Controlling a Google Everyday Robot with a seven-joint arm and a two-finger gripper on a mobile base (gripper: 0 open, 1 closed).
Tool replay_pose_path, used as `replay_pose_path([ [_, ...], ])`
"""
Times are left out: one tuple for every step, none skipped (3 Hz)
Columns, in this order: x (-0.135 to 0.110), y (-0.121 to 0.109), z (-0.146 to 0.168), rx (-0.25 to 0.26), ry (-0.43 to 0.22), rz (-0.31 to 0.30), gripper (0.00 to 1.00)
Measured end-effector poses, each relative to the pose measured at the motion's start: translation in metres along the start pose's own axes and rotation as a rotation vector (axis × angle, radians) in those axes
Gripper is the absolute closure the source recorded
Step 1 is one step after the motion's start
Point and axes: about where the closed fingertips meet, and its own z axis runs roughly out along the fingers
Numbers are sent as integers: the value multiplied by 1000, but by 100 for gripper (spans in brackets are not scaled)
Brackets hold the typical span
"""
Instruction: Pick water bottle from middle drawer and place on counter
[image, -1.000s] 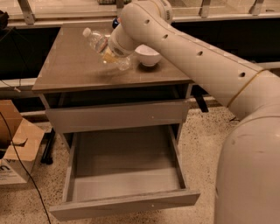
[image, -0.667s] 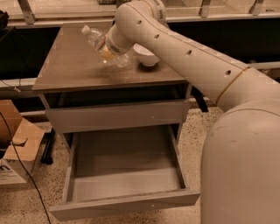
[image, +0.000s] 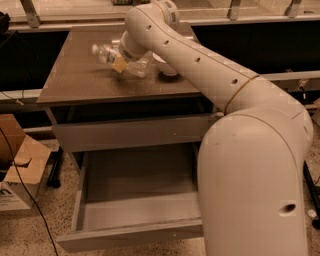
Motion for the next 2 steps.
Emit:
replay_pose_path([
  [-1, -2, 1, 3, -2, 6, 0],
  [-1, -2, 1, 3, -2, 6, 0],
])
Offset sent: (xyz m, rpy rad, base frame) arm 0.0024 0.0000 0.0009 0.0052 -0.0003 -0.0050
